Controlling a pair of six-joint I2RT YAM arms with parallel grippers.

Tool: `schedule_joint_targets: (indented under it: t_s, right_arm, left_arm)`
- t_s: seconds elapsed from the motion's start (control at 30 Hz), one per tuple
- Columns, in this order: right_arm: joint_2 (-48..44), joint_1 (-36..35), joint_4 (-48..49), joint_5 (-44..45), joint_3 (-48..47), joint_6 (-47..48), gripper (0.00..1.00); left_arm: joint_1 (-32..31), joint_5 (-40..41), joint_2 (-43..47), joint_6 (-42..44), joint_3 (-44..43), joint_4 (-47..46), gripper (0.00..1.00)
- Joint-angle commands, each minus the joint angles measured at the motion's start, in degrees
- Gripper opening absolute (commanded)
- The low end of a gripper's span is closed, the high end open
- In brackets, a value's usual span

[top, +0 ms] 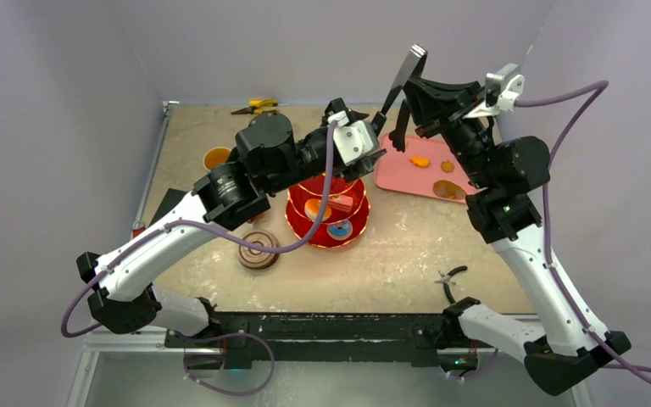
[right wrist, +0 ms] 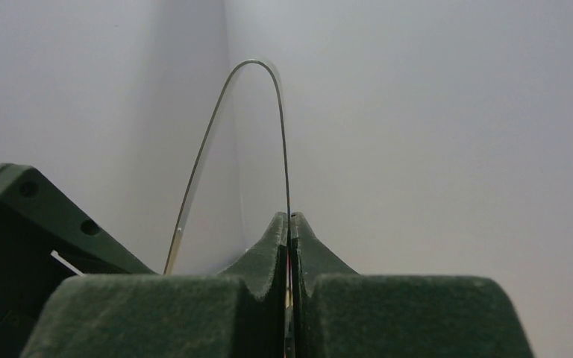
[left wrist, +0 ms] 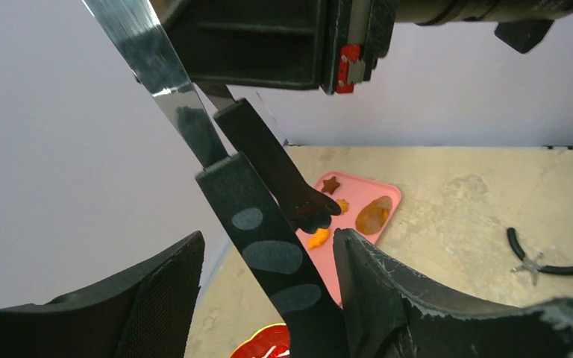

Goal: Serve the afternoon tea
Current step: Adjust the clamp.

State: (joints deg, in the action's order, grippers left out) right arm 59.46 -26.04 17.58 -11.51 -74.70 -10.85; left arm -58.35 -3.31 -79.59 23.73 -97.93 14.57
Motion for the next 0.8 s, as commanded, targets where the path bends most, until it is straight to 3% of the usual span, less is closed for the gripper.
schedule_joint_targets:
  t_s: [0.0,0.5,0.77]
  right_arm:
    - [-2.4,-0.3,5.2,-1.4,-0.1,2.7,0.00]
    - [-2.9,-0.3,7.0,0.0,1.4,5.7,0.00]
    - [-1.9,-0.4,7.4,-0.6,1.2,5.4,0.00]
  left_arm:
    - [0.4,-4.0,1.7,-4.8,-2.6,4.7,0.62]
    - [1.7,0.5,1.4,-11.4,-3.8,2.9,0.55]
    - [1.7,0.0,0.3,-9.1,-3.6,2.5,0.40]
